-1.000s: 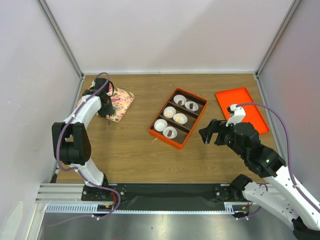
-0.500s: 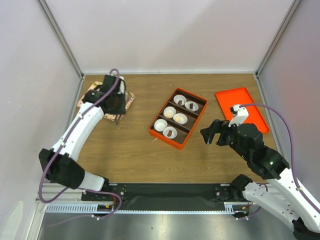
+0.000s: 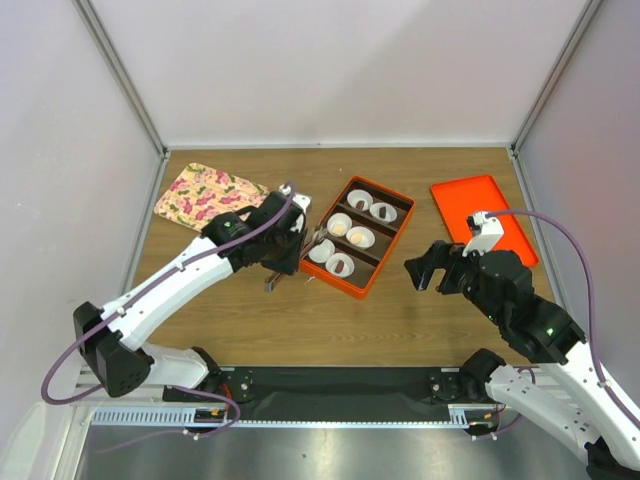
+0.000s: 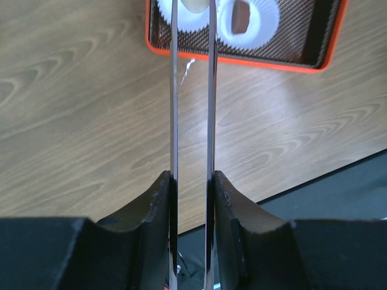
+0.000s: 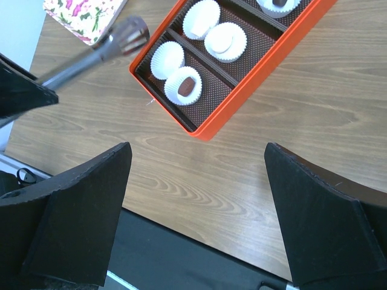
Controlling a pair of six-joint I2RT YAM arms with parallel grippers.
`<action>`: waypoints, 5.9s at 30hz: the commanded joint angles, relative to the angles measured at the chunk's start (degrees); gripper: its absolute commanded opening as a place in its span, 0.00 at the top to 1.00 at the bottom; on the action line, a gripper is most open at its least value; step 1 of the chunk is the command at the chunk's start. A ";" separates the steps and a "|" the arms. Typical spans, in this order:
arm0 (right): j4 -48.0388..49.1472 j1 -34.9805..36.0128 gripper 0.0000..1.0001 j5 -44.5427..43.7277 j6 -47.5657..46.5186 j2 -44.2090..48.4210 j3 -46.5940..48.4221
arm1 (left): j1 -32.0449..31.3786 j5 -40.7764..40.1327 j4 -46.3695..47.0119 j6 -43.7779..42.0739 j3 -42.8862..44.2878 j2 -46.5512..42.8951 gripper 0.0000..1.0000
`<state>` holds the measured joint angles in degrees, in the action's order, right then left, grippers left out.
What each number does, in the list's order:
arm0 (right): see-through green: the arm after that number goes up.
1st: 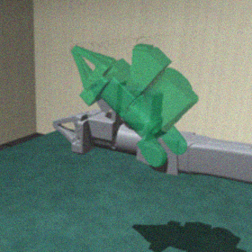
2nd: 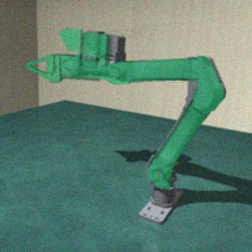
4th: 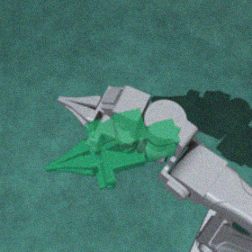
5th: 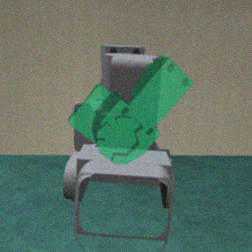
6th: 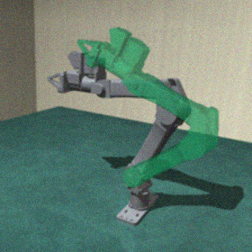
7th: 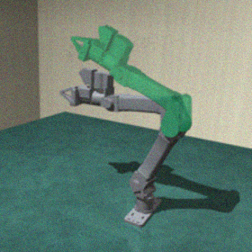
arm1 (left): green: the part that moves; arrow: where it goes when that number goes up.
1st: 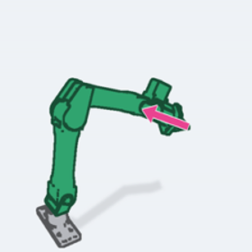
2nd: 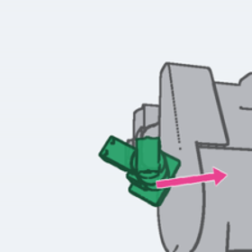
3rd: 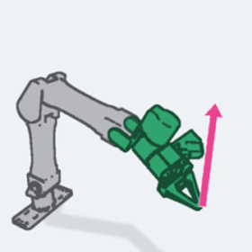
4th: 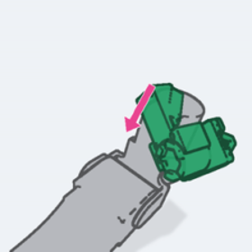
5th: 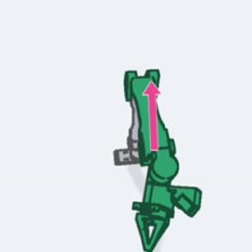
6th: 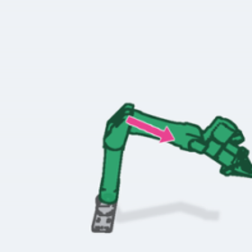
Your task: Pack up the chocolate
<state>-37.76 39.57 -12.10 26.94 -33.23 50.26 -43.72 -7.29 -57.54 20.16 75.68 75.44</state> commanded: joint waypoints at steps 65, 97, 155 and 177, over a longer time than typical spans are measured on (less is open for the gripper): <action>-1.18 -0.11 0.03 -0.03 0.75 -1.04 2.91 | 23.77 -2.12 22.99 -0.56 -17.66 2.87 0.54; -2.50 -0.20 0.02 1.55 1.10 5.55 -0.16 | 19.03 2.46 30.11 4.53 -29.09 11.92 0.33; -0.74 -28.93 0.22 0.85 -10.41 -44.36 23.83 | 16.13 21.18 23.61 -1.53 -12.21 -13.73 0.00; 1.37 -35.00 0.50 -0.21 -22.10 -73.02 31.83 | 16.13 22.41 27.22 -6.62 -20.75 -22.00 0.00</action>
<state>-37.78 5.04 -11.62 7.62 -104.90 79.75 -27.49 13.85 -33.54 15.92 55.02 55.59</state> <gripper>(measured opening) 0.511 0.996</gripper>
